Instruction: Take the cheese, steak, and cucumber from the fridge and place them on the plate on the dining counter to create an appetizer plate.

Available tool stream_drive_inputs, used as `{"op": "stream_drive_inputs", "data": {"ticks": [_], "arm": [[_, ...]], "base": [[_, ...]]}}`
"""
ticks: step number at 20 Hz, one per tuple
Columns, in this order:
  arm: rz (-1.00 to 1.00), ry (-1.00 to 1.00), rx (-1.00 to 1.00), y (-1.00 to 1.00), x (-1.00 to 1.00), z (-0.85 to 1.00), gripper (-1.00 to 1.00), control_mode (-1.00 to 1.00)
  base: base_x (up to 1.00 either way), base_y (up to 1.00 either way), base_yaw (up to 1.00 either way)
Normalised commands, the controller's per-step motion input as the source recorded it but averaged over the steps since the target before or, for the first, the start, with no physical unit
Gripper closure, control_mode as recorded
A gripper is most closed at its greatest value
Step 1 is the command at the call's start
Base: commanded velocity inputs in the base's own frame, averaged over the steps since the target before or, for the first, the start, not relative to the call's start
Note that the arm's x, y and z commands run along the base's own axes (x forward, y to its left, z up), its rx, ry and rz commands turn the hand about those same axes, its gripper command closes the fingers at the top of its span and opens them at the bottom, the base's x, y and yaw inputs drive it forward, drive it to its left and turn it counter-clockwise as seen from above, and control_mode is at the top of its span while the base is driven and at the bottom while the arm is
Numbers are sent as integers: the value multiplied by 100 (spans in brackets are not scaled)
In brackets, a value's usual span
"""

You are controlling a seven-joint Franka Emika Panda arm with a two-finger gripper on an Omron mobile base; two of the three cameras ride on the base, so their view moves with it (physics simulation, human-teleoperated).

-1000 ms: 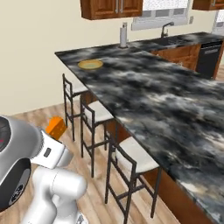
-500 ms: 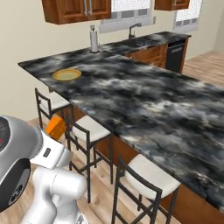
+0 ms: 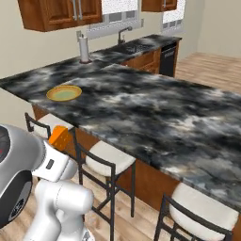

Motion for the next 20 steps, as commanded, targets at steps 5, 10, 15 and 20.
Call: {"op": "stream_drive_inputs", "data": {"ticks": [5,10,15,20], "arm": [[0,0,0,0,0,0,100,100],[0,0,0,0,0,0,100,100],[0,0,0,0,0,0,100,100],[0,0,0,0,0,0,100,100]], "base": [[58,100,-35],[61,100,-35],[64,100,-34],[71,100,-34]]}}
